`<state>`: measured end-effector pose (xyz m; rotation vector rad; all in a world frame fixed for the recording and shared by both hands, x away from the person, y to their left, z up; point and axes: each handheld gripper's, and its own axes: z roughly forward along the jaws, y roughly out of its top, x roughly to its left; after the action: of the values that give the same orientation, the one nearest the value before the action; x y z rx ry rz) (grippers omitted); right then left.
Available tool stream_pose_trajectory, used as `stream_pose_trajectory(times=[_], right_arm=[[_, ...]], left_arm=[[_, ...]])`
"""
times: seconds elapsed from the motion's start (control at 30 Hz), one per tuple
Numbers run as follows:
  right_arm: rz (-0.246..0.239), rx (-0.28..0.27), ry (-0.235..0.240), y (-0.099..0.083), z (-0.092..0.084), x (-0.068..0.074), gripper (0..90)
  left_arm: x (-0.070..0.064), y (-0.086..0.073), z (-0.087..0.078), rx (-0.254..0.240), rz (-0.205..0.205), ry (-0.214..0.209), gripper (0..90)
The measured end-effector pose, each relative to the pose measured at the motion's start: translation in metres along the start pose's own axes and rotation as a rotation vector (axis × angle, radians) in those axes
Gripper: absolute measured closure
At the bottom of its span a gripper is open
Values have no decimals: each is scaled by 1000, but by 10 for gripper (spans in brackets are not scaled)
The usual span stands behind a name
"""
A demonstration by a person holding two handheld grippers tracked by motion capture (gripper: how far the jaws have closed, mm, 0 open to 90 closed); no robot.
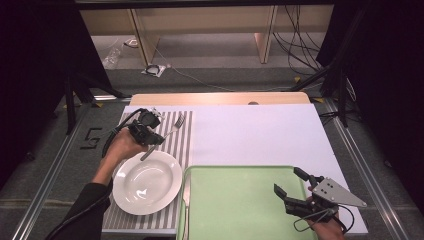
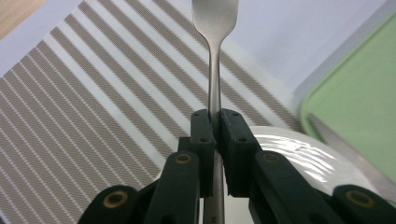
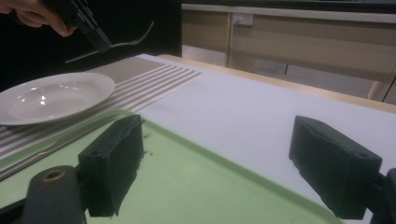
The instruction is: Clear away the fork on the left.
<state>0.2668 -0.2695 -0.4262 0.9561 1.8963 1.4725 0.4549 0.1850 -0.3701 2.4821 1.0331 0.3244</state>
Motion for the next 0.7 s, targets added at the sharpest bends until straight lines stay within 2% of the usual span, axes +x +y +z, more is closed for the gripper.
stream_pose_trajectory(times=[0.13, 0.43, 0.7], right_arm=[[-2, 0, -1, 0, -1, 0, 185], [-2, 1, -3, 0, -1, 0, 185], [-3, 2, -3, 0, -1, 0, 185]], left_arm=[[-16, -3, -8, -26, 16, -33, 836], [-41, -7, -21, -46, 60, -52, 836], [-59, -19, -22, -35, 77, -79, 836]])
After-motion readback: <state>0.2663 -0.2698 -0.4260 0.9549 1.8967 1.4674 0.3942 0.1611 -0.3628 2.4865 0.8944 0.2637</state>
